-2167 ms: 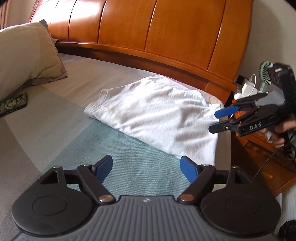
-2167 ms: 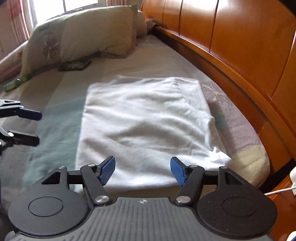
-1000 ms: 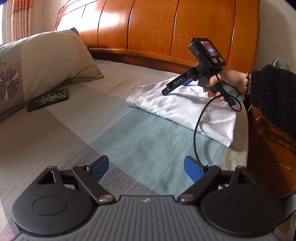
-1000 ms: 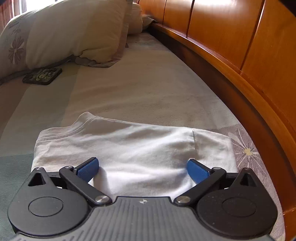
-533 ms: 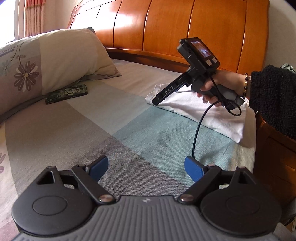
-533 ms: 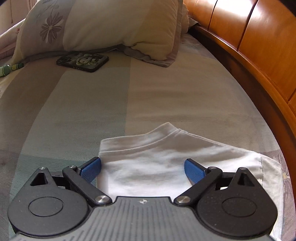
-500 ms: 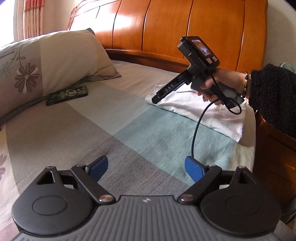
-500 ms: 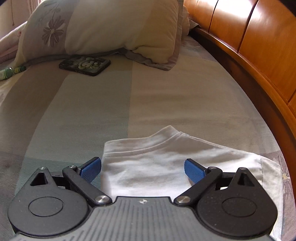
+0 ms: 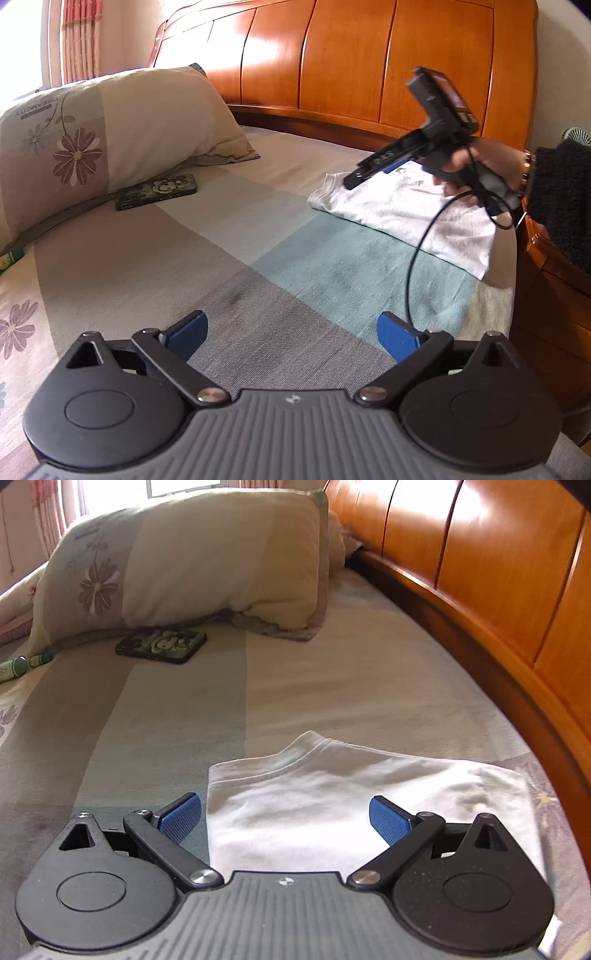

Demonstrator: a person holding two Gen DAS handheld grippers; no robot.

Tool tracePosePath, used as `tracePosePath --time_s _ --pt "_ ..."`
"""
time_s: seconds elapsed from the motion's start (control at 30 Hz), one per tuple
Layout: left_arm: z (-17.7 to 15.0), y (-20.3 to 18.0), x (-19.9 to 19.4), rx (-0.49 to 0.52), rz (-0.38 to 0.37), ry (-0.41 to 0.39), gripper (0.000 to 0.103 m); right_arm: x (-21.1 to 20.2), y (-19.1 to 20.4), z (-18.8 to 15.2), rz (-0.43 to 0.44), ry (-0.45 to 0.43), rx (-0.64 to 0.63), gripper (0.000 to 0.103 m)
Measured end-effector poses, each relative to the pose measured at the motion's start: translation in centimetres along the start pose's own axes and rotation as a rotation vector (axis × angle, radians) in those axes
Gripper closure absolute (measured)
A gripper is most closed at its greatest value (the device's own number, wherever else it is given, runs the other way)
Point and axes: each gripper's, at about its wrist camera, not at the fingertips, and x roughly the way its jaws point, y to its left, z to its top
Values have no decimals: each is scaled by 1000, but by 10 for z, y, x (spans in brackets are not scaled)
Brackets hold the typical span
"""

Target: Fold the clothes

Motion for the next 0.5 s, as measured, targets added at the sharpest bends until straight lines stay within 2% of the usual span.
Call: tracePosePath --time_s 0.07,0.1,0.23,0.33,0.37,0.43,0.5 --pt "-2 1 -2 -15 29 4 5 -26 -4 -19 -28 -48 -3 0" --pt "-3 2 -3 -21 44 6 5 -32 -5 -34 -42 -41 -4 0" --pt "-7 -12 -10 54 180 -23 5 -46 -1 -87 -111 1 -26 0" --pt "-8 -21 -18 85 182 -30 4 -74 -3 -111 -55 -21 62 0" --pt "-8 -22 -21 77 171 -31 4 -85 -2 -118 -62 -66 83 0" --pt "-9 -24 -25 62 149 -32 4 -98 1 -133 -6 -110 93 0" --pt "-10 -27 -27 46 138 -19 4 -96 -3 -140 28 -40 96 0"
